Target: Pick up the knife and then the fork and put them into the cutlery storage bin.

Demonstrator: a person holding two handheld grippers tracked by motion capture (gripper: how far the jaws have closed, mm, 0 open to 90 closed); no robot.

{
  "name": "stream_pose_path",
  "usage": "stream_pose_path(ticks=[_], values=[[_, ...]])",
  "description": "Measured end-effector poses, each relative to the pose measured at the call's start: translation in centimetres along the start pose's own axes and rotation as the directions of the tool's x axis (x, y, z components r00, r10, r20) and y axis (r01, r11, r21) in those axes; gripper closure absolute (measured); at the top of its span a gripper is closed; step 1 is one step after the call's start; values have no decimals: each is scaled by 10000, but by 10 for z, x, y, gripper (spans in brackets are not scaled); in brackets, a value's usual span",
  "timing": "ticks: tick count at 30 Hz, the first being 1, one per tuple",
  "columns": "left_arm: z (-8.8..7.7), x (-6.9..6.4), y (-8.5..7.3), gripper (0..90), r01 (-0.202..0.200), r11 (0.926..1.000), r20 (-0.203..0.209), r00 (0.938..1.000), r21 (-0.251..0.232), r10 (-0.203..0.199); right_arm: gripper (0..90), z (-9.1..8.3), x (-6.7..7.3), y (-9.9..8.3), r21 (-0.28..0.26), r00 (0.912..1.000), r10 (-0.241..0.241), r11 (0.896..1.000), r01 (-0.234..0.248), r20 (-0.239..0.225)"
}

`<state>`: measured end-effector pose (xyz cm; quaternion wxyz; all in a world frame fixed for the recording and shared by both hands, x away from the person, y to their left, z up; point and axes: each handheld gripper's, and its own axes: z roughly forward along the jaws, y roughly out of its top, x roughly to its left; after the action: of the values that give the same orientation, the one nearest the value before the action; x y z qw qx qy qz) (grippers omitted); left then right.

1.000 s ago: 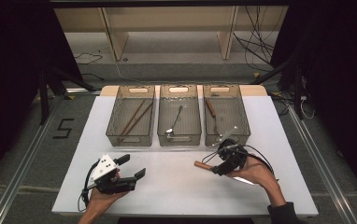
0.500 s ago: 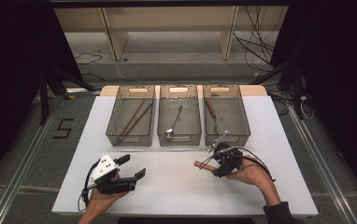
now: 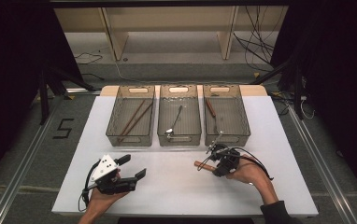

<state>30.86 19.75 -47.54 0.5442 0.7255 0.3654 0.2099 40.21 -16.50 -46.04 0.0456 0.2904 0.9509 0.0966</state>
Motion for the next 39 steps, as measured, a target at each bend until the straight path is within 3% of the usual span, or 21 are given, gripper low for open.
stream_pose_path(ticks=[8,11,19,29,31,32,39], values=[[0,0,0,186,-6,10000,-5,10000,-3,6,764,1,5,7,470,9980,-619,9970,614,102],[0,0,0,186,-20,10000,-13,10000,-9,20,770,1,9,7,459,9950,-932,9947,915,361],[0,0,0,186,-6,10000,-24,10000,-57,6,773,-1,10,5,336,9937,-1051,9940,1038,390],[-1,0,0,187,13,10000,-51,10000,-64,-14,774,-14,5,-1,-533,9966,-763,9955,779,317],[-1,0,0,186,11,10000,-59,10000,-68,-12,774,-19,3,-3,-861,9963,-791,9929,817,324],[-1,0,0,186,13,10000,-60,10000,-70,-14,774,-25,2,-5,-1185,9980,-593,9911,612,197],[-1,0,0,187,-2,10000,-66,10000,-56,2,774,-35,-7,-11,-1894,9999,-135,9818,128,-21]])
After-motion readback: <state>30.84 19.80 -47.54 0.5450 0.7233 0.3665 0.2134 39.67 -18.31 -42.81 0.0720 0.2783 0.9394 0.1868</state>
